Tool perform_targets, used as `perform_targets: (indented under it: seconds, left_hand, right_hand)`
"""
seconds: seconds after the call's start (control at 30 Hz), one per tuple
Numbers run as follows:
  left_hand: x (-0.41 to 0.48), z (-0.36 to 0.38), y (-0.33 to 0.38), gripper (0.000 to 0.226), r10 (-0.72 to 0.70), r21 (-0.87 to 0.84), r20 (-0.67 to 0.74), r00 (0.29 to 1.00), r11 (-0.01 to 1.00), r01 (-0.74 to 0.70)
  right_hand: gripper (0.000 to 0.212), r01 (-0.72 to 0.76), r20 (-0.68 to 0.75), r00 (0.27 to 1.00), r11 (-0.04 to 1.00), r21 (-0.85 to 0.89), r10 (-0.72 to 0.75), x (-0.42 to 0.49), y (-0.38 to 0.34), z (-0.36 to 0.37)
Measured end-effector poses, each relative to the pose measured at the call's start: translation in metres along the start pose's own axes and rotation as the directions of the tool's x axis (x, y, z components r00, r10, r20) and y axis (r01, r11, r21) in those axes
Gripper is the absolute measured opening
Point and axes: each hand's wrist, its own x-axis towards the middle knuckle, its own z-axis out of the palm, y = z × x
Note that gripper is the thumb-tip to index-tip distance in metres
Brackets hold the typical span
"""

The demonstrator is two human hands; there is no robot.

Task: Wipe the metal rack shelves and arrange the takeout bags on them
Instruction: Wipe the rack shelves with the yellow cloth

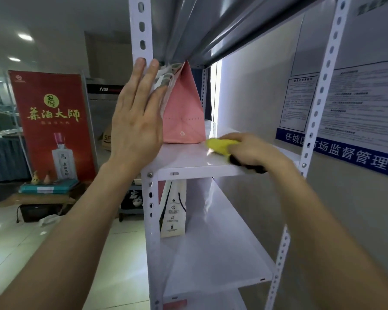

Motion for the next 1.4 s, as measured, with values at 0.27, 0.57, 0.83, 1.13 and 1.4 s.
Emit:
perform_targets:
  seconds: [0.27, 0.57, 0.83, 1.13, 1.4]
  left_hand:
    - [-0.001, 0.001, 0.008, 0.035, -0.032, -0.015, -0.057, 0.998, 0.999, 0.032]
    - [-0.106, -0.01, 0.024, 0.047, -0.315, -0.233, -0.044, 0.948, 0.926, 0.297]
    - [-0.304, -0.048, 0.06, 0.048, -0.71, -0.113, 0.414, 0.569, 0.58, 0.807]
    - [-0.439, -0.075, 0.135, 0.07, -0.629, 0.163, 0.772, 0.095, 0.34, 0.926]
    - [-0.509, -0.073, 0.176, 0.068, -0.609, 0.296, 0.789, -0.082, 0.26, 0.919]
  right_hand:
    - [0.048, -0.204, -0.507, 0.862, 0.926, -0.317, 0.016, -0.006, 0.042, 0.023]
    - [0.06, 0.508, -0.554, 0.57, 0.791, -0.342, -0.606, -0.068, 0.013, 0.133]
    - [0.061, 0.378, -0.77, 0.532, 0.913, -0.156, -0.352, -0.086, 0.142, 0.17]
    - [0.055, 0.32, -0.428, 0.865, 0.945, 0.067, -0.263, -0.146, 0.21, 0.279]
    - [0.051, 0.303, -0.17, 0.945, 0.945, 0.125, -0.281, -0.249, 0.266, 0.368]
